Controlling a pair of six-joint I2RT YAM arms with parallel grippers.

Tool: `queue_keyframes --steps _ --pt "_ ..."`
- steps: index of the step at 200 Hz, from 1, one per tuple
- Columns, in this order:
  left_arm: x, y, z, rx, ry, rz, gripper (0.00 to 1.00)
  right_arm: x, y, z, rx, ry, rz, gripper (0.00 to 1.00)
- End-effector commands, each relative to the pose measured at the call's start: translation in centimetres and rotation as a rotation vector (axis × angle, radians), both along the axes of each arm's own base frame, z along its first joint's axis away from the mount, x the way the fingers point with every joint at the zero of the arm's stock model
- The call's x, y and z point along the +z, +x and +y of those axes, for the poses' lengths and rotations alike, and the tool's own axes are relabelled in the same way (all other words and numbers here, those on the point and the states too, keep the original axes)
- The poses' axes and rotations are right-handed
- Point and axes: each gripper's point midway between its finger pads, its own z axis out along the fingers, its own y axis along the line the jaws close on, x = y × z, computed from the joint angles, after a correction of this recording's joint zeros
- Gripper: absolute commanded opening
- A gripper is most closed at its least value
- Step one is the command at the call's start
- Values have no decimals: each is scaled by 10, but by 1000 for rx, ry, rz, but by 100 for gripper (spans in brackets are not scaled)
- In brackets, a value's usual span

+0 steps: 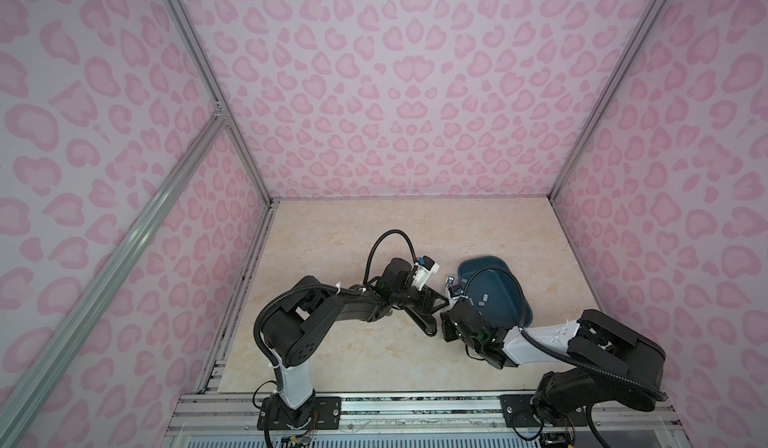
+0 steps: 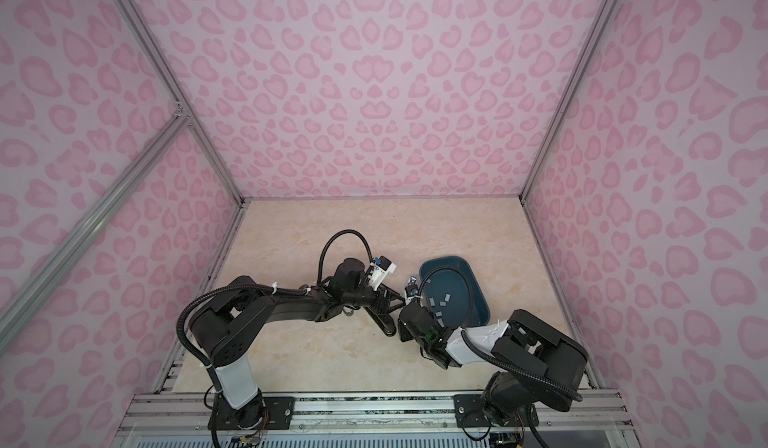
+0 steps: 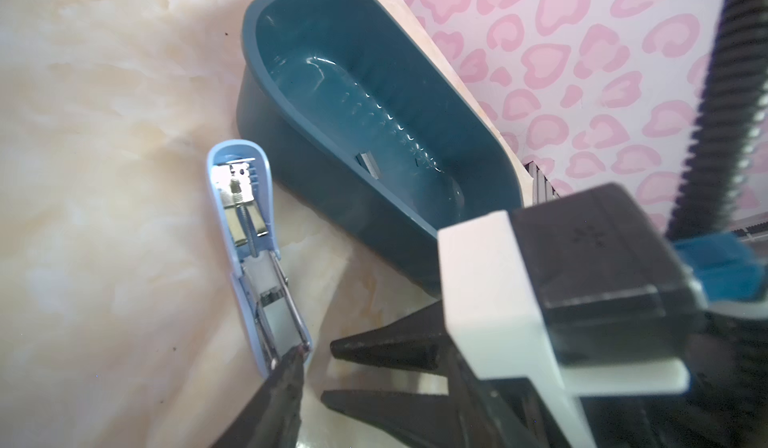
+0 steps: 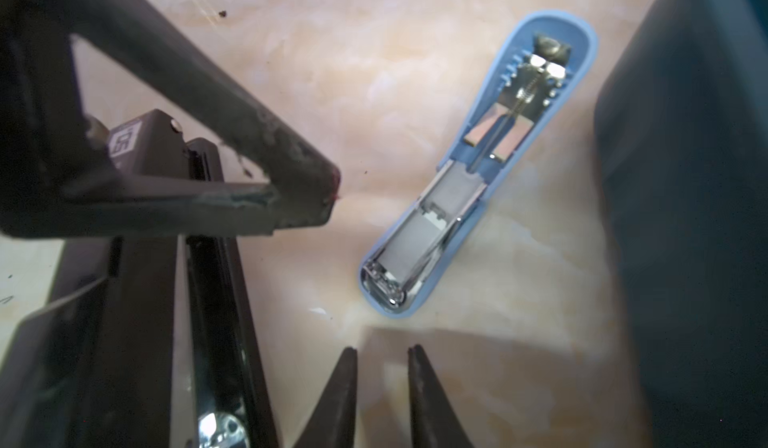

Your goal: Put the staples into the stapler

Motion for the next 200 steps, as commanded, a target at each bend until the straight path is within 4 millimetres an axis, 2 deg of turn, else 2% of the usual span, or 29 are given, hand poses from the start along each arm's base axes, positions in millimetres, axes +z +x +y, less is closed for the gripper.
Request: queue_keyframes --steps 1,41,63,82,113,150,200 --pt "18 11 4 44 -22 -73 60 -2 -4 -9 -13 -20 10 34" --pt "49 41 37 206 -46 -116 62 24 0 -22 -100 26 -27 59" --pt "61 47 54 257 -37 -152 63 37 10 -9 -110 75 -26 66" --pt "63 47 65 284 -35 -159 63 35 21 -2 -157 63 4 68" --pt "66 47 79 323 -30 -169 63 19 33 4 -209 5 47 65" --pt "69 49 84 335 -45 -170 63 1 35 -10 -286 -86 82 63" --pt "66 58 83 345 -52 -138 63 -10 36 3 -216 -82 101 33"
